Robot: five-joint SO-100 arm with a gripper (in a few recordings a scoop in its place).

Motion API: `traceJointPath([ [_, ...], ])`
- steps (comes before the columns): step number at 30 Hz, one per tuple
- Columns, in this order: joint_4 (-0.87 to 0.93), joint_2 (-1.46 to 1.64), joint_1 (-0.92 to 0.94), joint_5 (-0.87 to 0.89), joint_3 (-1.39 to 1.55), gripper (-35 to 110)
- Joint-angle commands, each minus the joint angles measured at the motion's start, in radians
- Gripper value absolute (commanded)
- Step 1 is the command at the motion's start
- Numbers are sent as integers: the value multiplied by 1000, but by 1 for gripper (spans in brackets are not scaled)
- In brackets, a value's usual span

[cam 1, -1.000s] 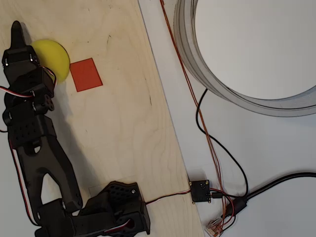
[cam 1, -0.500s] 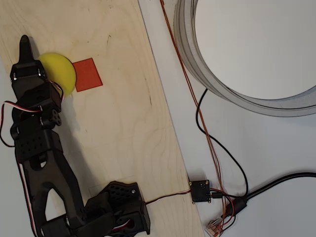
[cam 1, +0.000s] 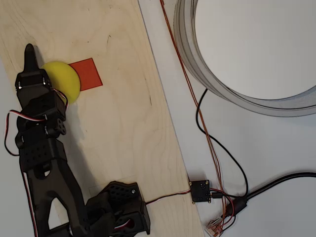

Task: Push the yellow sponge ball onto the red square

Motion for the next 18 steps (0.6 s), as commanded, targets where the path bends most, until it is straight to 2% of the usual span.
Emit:
traceJointPath([
  [1, 0, 48, 18, -2, 12, 29],
  [12, 0, 94, 21, -178, -120, 33],
  [18, -2, 106, -32, -173, -143, 33],
])
